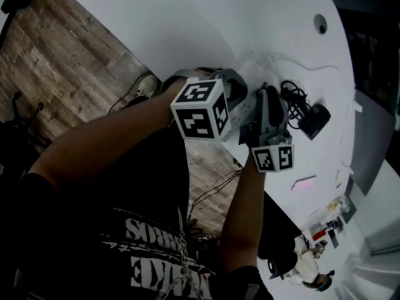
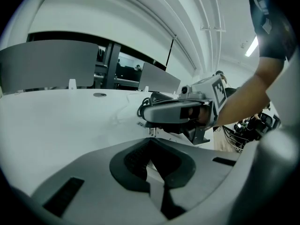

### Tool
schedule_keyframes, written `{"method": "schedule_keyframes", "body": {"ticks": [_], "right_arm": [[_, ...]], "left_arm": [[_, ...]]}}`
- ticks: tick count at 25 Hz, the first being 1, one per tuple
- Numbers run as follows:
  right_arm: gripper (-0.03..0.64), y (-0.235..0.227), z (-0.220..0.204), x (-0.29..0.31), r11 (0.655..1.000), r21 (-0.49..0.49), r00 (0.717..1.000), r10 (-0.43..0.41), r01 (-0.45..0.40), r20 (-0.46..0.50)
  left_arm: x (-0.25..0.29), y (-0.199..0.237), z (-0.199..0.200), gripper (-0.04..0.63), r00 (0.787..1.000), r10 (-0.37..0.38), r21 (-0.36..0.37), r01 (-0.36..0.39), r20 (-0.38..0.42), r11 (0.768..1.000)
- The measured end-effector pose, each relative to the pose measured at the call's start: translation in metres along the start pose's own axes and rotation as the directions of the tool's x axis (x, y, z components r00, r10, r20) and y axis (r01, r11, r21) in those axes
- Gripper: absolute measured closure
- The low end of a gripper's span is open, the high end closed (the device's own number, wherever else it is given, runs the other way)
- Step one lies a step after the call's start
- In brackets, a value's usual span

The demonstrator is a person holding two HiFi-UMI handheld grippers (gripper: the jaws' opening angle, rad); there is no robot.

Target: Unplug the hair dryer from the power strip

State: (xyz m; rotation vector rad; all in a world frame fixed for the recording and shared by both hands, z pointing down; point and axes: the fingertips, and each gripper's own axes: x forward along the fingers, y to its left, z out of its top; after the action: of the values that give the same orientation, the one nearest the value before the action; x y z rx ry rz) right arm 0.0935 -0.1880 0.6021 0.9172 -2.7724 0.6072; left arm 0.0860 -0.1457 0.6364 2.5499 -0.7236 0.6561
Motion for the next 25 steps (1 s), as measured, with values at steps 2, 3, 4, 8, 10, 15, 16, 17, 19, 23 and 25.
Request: {"method": "schedule_keyframes", "body": {"ticks": [2, 3, 4, 8, 10, 15, 16, 17, 19, 23, 25], "right_arm": [[0.508, 0.006, -0.007, -0.005, 0.994, -0.109, 1.000, -0.004, 0.001, -0.022], [0.509, 0.008, -0.011, -0.007, 0.987, -0.163, 0.999, -0.011, 0.005, -0.038], [0.511, 0.009, -0.015, -0.009, 0.977, -0.211, 0.998, -0.021, 0.009, -0.054], [0.509, 0.015, -0.014, -0.005, 0.948, -0.319, 0.996, -0.041, 0.015, -0.077], [0.508, 0.018, -0.013, -0.001, 0.941, -0.337, 0.995, -0.045, 0.015, -0.084], [0.505, 0.016, -0.016, 0.000, 0.927, -0.372, 0.990, -0.089, 0.041, -0.112], [0.505, 0.016, -0.017, 0.001, 0.924, -0.380, 0.988, -0.099, 0.047, -0.118], [0.505, 0.016, -0.019, 0.001, 0.919, -0.392, 0.986, -0.109, 0.052, -0.125], [0.505, 0.016, -0.023, 0.001, 0.901, -0.429, 0.982, -0.131, 0.059, -0.139], [0.502, 0.016, -0.025, -0.001, 0.885, -0.457, 0.979, -0.160, 0.085, -0.127], [0.502, 0.015, -0.026, -0.001, 0.890, -0.441, 0.976, -0.183, 0.113, -0.120]], "left_arm": [[0.001, 0.000, -0.001, 0.574, 1.000, -0.002, -0.010, 0.002, -0.005, 1.000], [0.001, 0.000, -0.001, 0.574, 1.000, -0.007, -0.014, 0.007, -0.010, 1.000], [0.001, 0.000, -0.001, 0.574, 1.000, -0.015, -0.016, 0.014, -0.017, 1.000], [0.002, 0.000, 0.000, 0.574, 0.998, -0.043, -0.005, 0.043, -0.049, 0.999], [0.003, 0.000, -0.001, 0.574, 0.997, -0.046, -0.006, 0.046, -0.055, 0.999], [0.007, -0.002, 0.001, 0.574, 0.997, -0.033, 0.003, 0.034, -0.064, 0.999], [0.008, -0.002, 0.000, 0.574, 0.997, -0.033, 0.010, 0.034, -0.070, 0.999], [0.008, -0.002, -0.001, 0.574, 0.996, -0.034, 0.013, 0.036, -0.077, 0.999], [0.007, -0.002, -0.003, 0.574, 0.995, -0.041, 0.009, 0.042, -0.089, 0.999], [0.007, -0.002, -0.005, 0.574, 0.993, -0.057, -0.007, 0.057, -0.104, 0.998], [0.008, -0.002, -0.006, 0.574, 0.991, -0.071, -0.010, 0.071, -0.115, 0.997]]}}
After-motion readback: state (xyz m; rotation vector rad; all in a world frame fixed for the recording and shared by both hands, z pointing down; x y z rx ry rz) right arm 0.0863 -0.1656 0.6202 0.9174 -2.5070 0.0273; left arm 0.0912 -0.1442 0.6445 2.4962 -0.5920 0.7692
